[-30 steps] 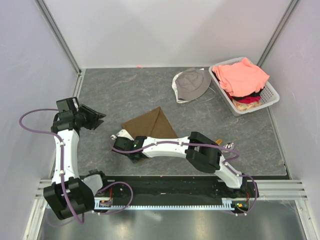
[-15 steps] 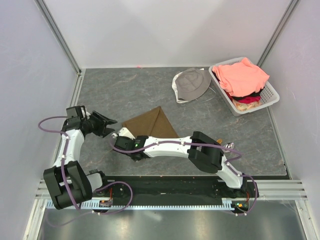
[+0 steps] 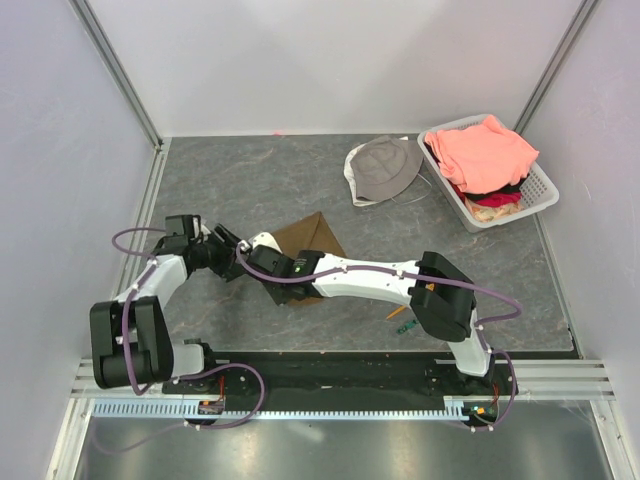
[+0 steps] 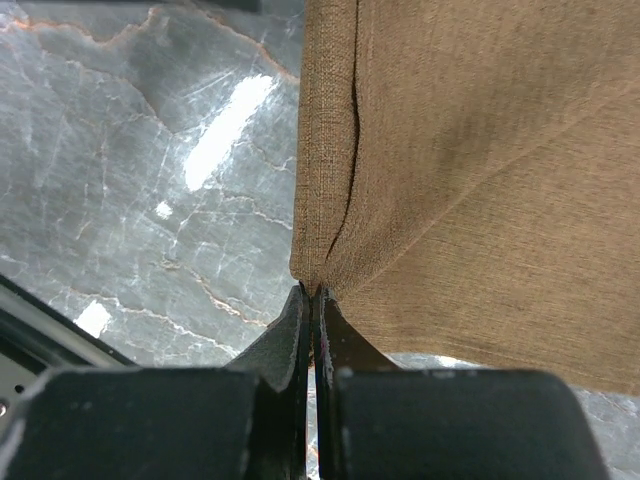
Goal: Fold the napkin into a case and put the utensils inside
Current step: Turn over the upper triangle folded napkin at the center of the board.
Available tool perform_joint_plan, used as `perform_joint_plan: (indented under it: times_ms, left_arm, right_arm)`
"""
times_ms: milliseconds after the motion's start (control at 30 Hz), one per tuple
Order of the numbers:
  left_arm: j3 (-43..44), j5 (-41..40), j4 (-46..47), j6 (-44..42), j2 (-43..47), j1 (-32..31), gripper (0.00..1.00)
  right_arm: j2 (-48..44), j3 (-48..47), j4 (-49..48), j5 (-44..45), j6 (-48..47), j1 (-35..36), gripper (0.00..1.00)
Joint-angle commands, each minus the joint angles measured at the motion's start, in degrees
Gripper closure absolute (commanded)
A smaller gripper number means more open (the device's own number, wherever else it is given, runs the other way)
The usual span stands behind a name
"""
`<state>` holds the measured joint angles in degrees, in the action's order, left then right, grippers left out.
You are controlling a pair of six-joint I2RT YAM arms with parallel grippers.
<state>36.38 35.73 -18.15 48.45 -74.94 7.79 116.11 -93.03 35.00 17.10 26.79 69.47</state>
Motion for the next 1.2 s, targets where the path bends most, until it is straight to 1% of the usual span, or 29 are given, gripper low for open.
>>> perform_joint_plan:
  times_ms: [0, 100, 200, 300, 333, 367, 433, 600, 733, 833, 867, 933, 967, 1033, 1133, 1167]
  left_arm:
    - [2.38, -4.95, 0.94, 2.53, -3.10, -1.99, 0.33]
    - [4.31, -11.00, -2.49, 2.88, -3.81, -3.31, 0.33]
    - [5.01, -13.48, -1.54, 3.85, -5.21, -5.06, 0.32]
    - [7.73, -14.36, -1.19, 3.94, -8.37, -7.00, 0.32]
    - [8.44, -14.63, -1.27, 3.68, -10.91, -7.09, 0.33]
    - [9.05, -14.98, -1.62, 3.33, -11.80, -8.74, 0.34]
    - [10.37, -16.56, -3.20, 3.41, -14.09, -9.11, 0.35]
    - [12.13, -20.77, -4.17, 4.46, -15.33, -10.08, 0.37]
    - [14.33, -21.66, -4.52, 4.46, -17.61, -10.60, 0.41]
    - [15.56, -22.98, -5.05, 4.64, -19.45, -10.52, 0.54]
    - [15.82, -23.07, -5.05, 4.90, -19.72, -10.60, 0.62]
    - [17.05, -23.07, -4.70, 4.64, -20.42, -10.69, 0.69]
    - [17.49, -23.16, -4.70, 3.94, -20.69, -10.69, 0.74]
    - [18.64, -23.33, -4.70, 3.33, -20.69, -10.69, 0.76]
    - [20.13, -22.89, -5.22, 1.40, -19.81, -10.69, 0.97]
    - [21.00, -23.33, -5.75, 0.69, -18.85, -10.69, 0.98]
  right_arm:
    - [-3.18, 0.75, -2.31, -1.90, -0.33, -0.74, 1.00]
    - [-3.35, 1.19, -2.31, -2.07, -0.59, -1.09, 1.00]
    - [-3.79, 1.71, -2.75, -2.69, -0.51, -1.18, 1.00]
    - [-4.05, 1.80, -2.92, -2.86, -0.60, -1.27, 1.00]
    - [-4.05, 1.63, -2.92, -3.04, -0.77, -1.53, 1.00]
    - [-4.05, 1.54, -3.01, -3.13, -0.94, -1.62, 1.00]
    - [-4.23, 1.19, -2.92, -3.48, -1.12, -1.88, 1.00]
    - [-4.58, 1.19, -2.92, -3.74, -1.47, -2.32, 1.00]
    - [-5.02, 1.28, -3.10, -3.92, -1.56, -2.50, 1.00]
    - [-5.02, 1.28, -3.36, -4.18, -1.74, -2.68, 1.00]
    - [-4.93, 1.28, -3.54, -4.62, -1.74, -2.68, 1.00]
    - [-4.93, 1.45, -3.63, -4.97, -1.91, -2.68, 1.00]
    - [-4.85, 1.45, -3.97, -5.15, -2.00, -2.68, 1.00]
    - [-4.85, 1.45, -3.98, -5.50, -2.09, -2.59, 1.00]
    - [-5.28, 1.19, -4.15, -6.46, -2.35, -2.68, 1.00]
    - [-5.72, 1.28, -4.15, -7.08, -2.44, -2.68, 1.00]
